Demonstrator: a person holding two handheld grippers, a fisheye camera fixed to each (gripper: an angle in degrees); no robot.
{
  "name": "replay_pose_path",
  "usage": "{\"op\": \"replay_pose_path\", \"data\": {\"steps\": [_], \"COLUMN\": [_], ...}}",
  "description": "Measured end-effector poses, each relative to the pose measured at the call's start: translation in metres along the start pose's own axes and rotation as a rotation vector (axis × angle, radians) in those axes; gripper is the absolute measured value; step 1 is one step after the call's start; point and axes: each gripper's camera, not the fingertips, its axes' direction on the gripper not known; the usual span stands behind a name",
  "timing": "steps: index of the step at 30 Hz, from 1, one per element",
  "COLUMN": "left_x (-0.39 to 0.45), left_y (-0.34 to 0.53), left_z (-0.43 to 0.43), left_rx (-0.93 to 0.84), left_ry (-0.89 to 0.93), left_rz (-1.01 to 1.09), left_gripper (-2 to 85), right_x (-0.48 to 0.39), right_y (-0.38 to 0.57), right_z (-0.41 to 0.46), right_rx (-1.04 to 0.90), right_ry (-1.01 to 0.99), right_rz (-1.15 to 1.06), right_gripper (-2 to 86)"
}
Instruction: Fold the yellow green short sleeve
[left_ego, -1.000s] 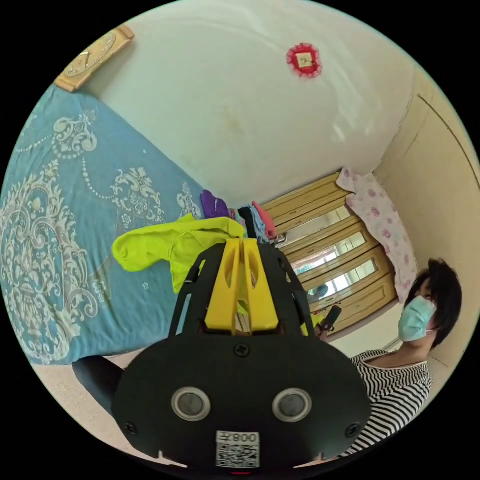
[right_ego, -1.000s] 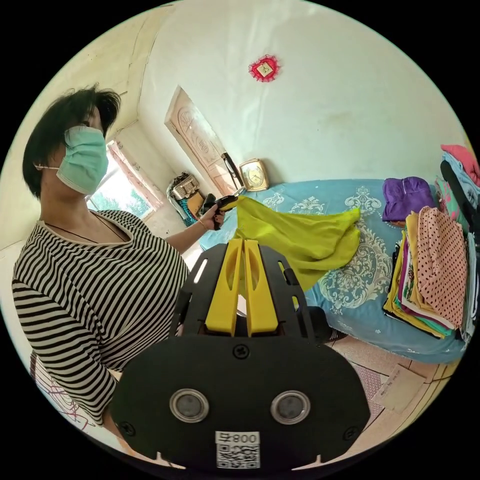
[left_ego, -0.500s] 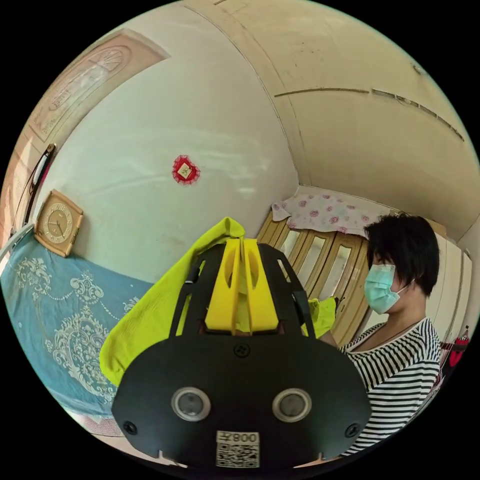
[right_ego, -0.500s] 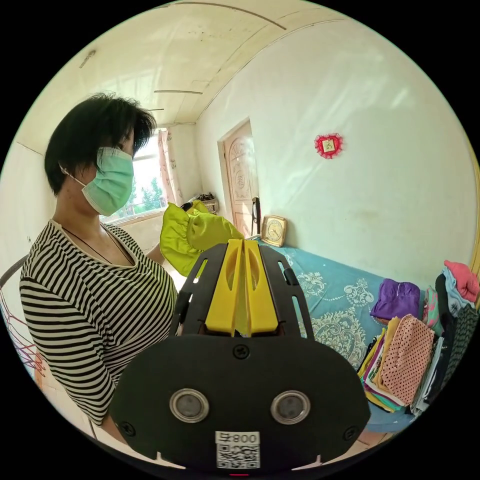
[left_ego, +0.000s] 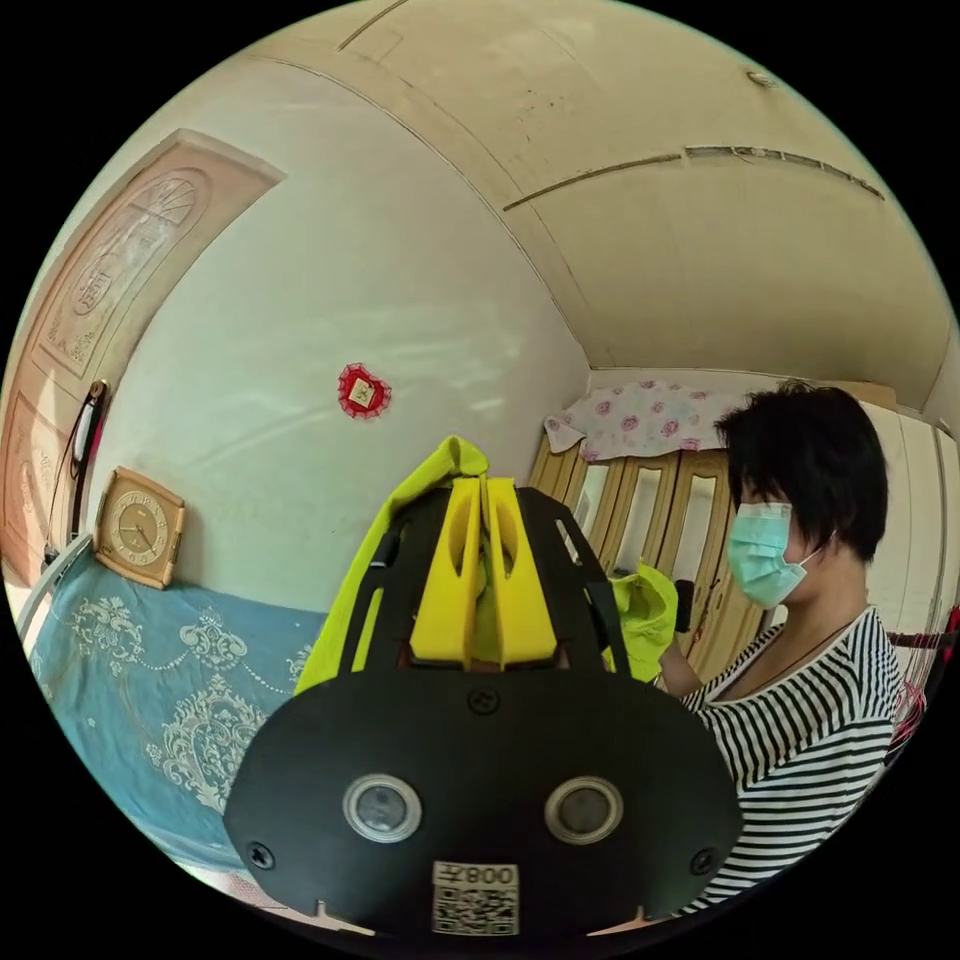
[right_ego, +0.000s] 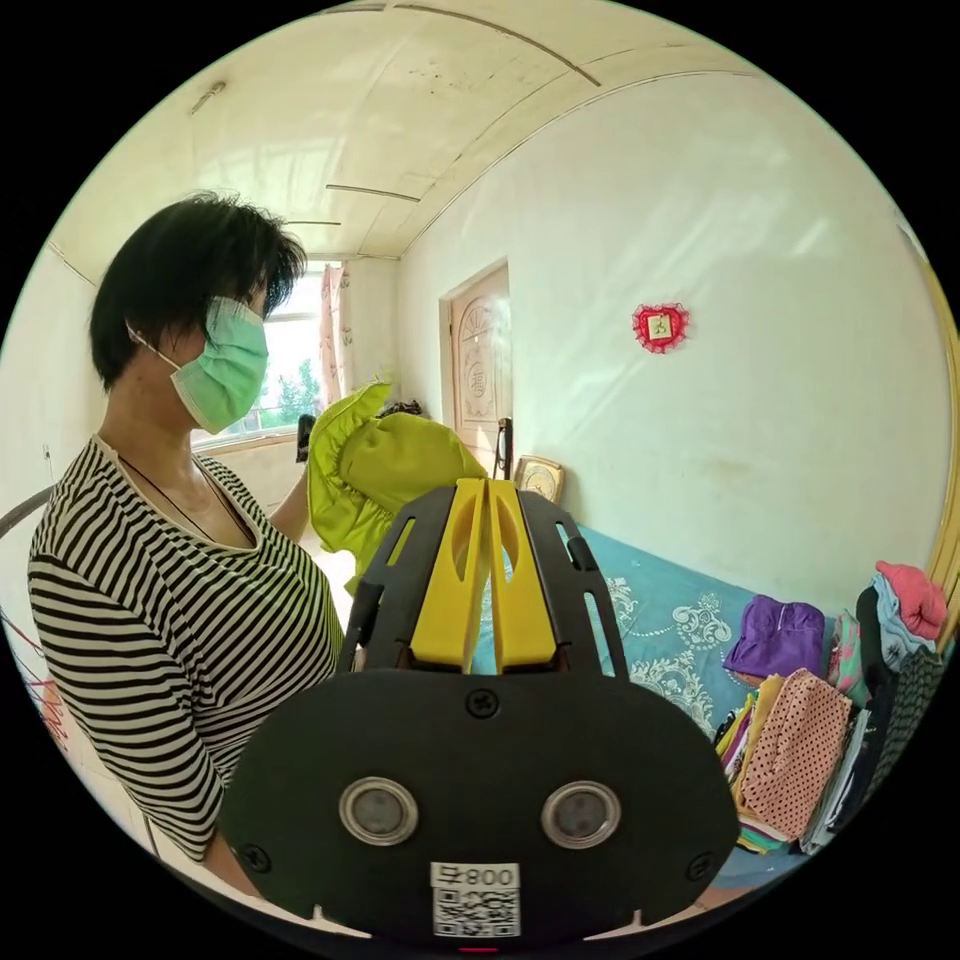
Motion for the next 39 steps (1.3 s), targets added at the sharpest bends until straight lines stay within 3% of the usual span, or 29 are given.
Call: {"op": "replay_pose_path", "data": {"steps": [6, 12, 20, 23, 25, 29, 33, 39], "left_x": [-0.073, -0.215, -0.463, -0.516, -0.531, -0.529, -0.506, -0.458], "left_y": [-0.015, 0.011, 0.170, 0.242, 0.279, 0.346, 0.372, 0.425], "left_z": [0.090, 0.229, 0.420, 0.443, 0.440, 0.396, 0.348, 0.275], "left_rx": [-0.113, -0.304, -0.666, -0.820, -0.880, -0.963, -1.025, -1.122], "left_ry": [-0.070, -0.240, -0.475, -0.615, -0.600, -0.534, -0.570, -0.596], "left_rz": [-0.005, -0.122, -0.406, -0.509, -0.549, -0.695, -0.699, -0.708], "left_gripper": [1.1, 1.3, 3.9, 4.2, 4.5, 6.0, 7.5, 11.3], "right_x": [0.081, 0.231, 0.509, 0.579, 0.601, 0.607, 0.582, 0.482], "right_y": [0.004, 0.028, 0.145, 0.219, 0.258, 0.335, 0.390, 0.475], "right_z": [0.079, 0.221, 0.524, 0.619, 0.651, 0.657, 0.618, 0.547], "right_rx": [-0.045, -0.179, -0.565, -0.757, -0.834, -0.818, -0.735, -0.665], "right_ry": [0.062, 0.102, 0.199, 0.246, 0.318, 0.263, 0.159, 0.045], "right_rz": [0.075, 0.212, 0.568, 0.707, 0.754, 0.840, 0.949, 1.042], "right_gripper": [0.3, 0.3, 0.3, 0.2, 0.0, 0.1, 1.8, 5.8]}}
